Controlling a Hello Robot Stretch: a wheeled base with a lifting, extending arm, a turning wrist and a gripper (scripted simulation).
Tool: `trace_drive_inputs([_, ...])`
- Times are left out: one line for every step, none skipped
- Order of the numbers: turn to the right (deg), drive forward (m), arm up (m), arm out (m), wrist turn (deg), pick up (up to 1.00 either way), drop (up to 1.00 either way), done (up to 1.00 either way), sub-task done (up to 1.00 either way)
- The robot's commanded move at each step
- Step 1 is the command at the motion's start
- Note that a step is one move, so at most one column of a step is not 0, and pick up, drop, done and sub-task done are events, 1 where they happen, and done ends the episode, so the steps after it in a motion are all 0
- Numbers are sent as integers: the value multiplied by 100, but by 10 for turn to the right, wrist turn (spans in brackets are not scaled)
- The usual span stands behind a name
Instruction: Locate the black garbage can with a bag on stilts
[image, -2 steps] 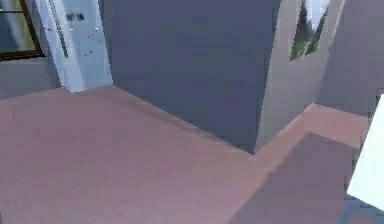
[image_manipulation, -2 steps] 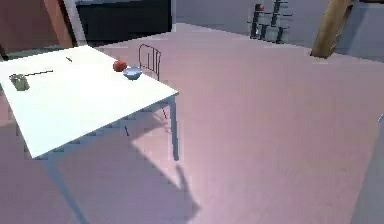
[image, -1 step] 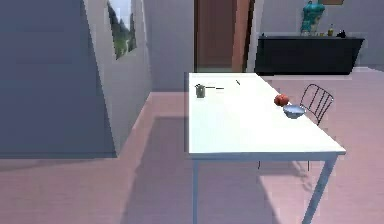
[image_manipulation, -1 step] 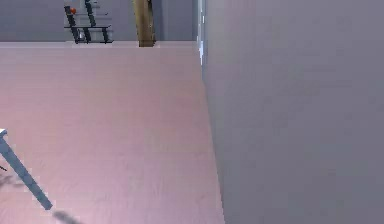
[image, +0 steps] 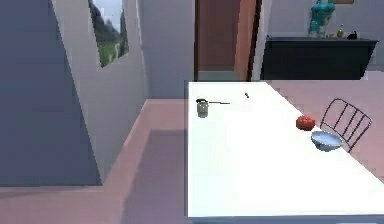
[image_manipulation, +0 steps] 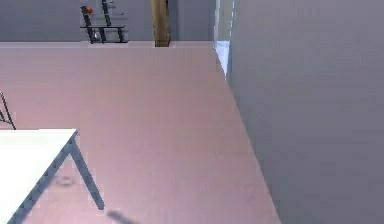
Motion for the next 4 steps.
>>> trace_drive_inputs([450,0,0,0,0,0,0,0,0])
trace_drive_inputs([420,0,0,0,0,0,0,0,0])
trace_drive_inputs([0,100,0,0,0,0,0,0,0])
trace_drive_inputs([30,0,0,0,0,0,0,0,0])
